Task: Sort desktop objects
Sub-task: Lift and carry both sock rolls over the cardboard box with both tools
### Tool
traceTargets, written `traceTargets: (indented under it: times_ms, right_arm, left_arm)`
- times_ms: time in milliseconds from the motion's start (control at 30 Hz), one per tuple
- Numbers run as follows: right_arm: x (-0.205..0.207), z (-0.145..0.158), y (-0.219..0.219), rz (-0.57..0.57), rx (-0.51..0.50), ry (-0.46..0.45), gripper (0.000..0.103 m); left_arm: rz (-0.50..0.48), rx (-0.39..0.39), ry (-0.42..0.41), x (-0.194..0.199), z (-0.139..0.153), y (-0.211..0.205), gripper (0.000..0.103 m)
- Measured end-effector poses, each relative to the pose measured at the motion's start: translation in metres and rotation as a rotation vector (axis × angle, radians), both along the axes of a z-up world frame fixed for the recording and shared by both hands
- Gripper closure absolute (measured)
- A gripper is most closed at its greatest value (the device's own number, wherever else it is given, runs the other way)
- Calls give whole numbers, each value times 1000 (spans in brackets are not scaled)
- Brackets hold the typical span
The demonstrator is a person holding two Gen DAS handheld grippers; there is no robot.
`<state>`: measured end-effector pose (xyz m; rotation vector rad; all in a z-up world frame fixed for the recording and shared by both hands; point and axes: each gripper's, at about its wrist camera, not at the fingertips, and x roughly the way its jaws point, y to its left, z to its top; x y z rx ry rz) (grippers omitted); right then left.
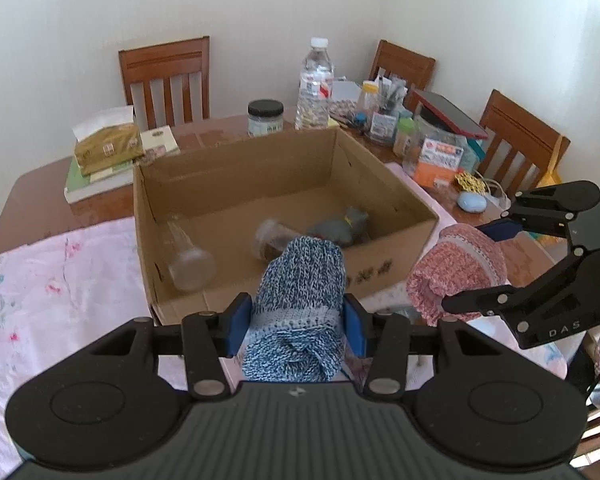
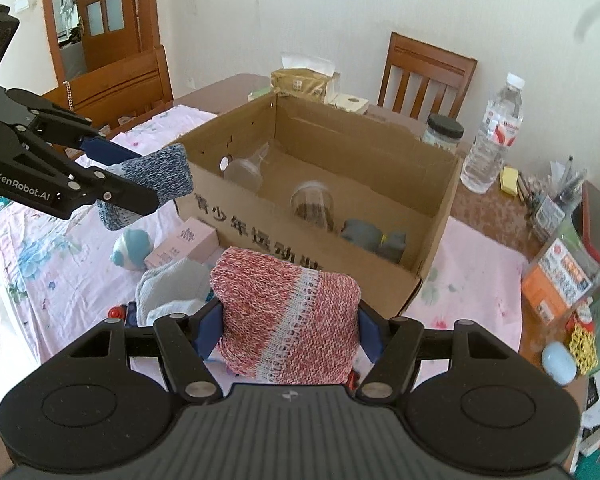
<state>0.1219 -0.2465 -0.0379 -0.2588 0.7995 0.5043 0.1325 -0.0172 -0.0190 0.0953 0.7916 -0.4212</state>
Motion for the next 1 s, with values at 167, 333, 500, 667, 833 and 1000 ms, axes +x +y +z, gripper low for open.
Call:
traceTargets:
  times_ms: [167, 333, 500, 667, 833, 1000]
  right_arm:
    - [14, 11, 3, 17, -3, -33, 31]
    - [32, 18, 7, 22, -19, -60, 31]
    - [53, 24, 8, 28, -21, -72, 31]
    - [73, 27, 11, 28, -20, -78, 31]
    - [96, 31, 11, 17, -11, -83, 31]
    - [119, 34, 13, 9, -3, -76, 31]
  left_arm:
    - [19, 9, -32, 19, 7, 1, 55]
    - [27, 18, -62, 39, 12, -1, 55]
    - [27, 30, -83, 54, 15, -5, 55]
    - [25, 40, -92, 71, 14, -9, 55]
    - [22, 53, -81, 87, 10, -10, 55]
    - [28, 65, -71, 105, 6, -11, 55]
